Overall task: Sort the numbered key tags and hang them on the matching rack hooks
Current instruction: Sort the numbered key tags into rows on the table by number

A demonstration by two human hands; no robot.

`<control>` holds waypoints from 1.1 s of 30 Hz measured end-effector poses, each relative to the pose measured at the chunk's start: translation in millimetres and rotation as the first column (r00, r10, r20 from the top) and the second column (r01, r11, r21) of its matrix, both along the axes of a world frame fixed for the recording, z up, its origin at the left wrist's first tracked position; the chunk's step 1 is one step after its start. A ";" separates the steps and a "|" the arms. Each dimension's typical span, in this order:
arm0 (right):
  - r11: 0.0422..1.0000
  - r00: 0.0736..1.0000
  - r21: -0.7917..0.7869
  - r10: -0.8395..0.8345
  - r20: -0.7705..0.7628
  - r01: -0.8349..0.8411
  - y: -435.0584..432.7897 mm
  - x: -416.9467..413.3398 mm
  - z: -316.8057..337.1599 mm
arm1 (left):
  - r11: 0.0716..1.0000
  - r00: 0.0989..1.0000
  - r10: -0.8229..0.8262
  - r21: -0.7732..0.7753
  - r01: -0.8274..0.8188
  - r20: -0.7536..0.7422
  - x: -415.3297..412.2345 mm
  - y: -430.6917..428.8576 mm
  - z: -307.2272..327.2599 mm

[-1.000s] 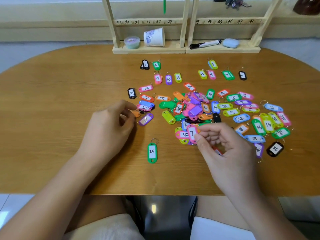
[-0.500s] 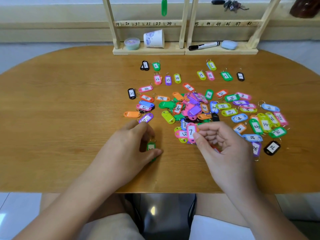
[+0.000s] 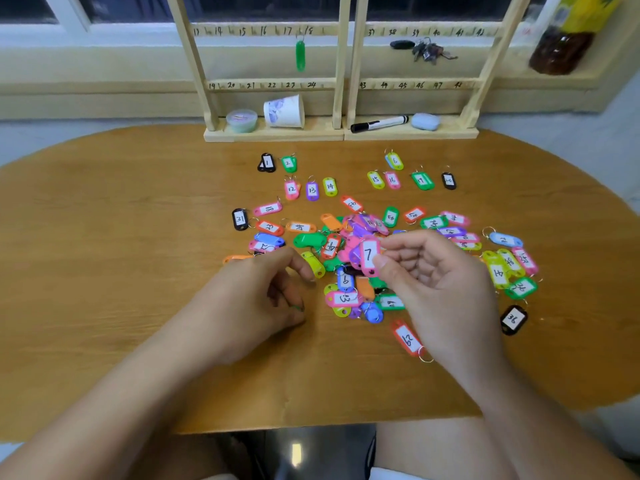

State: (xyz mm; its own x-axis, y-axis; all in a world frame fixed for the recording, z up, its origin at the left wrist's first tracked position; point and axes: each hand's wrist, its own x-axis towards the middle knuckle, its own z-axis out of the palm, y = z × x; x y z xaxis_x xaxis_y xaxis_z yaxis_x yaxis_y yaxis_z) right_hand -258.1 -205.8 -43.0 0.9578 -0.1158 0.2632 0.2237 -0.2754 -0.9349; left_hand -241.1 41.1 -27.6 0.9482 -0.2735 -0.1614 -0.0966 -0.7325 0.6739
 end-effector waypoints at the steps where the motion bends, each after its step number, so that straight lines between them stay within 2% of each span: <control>1: 1.000 1.000 0.008 0.009 -0.003 -0.009 -4.3 10.0 4.5 | 1.000 1.000 0.007 -0.019 -0.006 0.023 6.0 -2.3 1.6; 4: 1.000 0.999 0.021 0.020 -0.027 -0.019 -18.8 45.7 15.9 | 0.997 0.992 0.053 -0.070 -0.045 0.112 27.6 -8.7 5.3; 9: 0.999 0.996 0.001 -0.033 -0.084 0.033 -49.1 124.9 25.0 | 0.955 0.975 0.153 -0.279 -0.102 0.164 72.2 -23.6 7.9; 13: 0.989 0.978 -0.098 -0.123 -0.170 0.108 -75.1 195.1 21.5 | 0.913 0.967 0.211 -0.383 -0.142 0.146 105.7 -39.0 4.6; 18: 0.944 0.950 -0.290 -0.223 -0.221 0.154 -99.5 263.5 13.9 | 0.814 0.930 0.353 -0.525 -0.249 0.105 130.2 -46.3 -8.4; 25: 0.872 0.908 -0.478 -0.280 -0.311 0.105 -107.1 304.5 8.2 | 0.772 0.900 0.424 -0.561 -0.298 0.105 123.9 -40.9 -19.5; 33: 0.837 0.905 -0.544 -0.275 -0.325 0.058 -102.6 304.1 7.1 | 0.758 0.914 0.404 -0.571 -0.314 0.034 121.2 -43.2 -19.2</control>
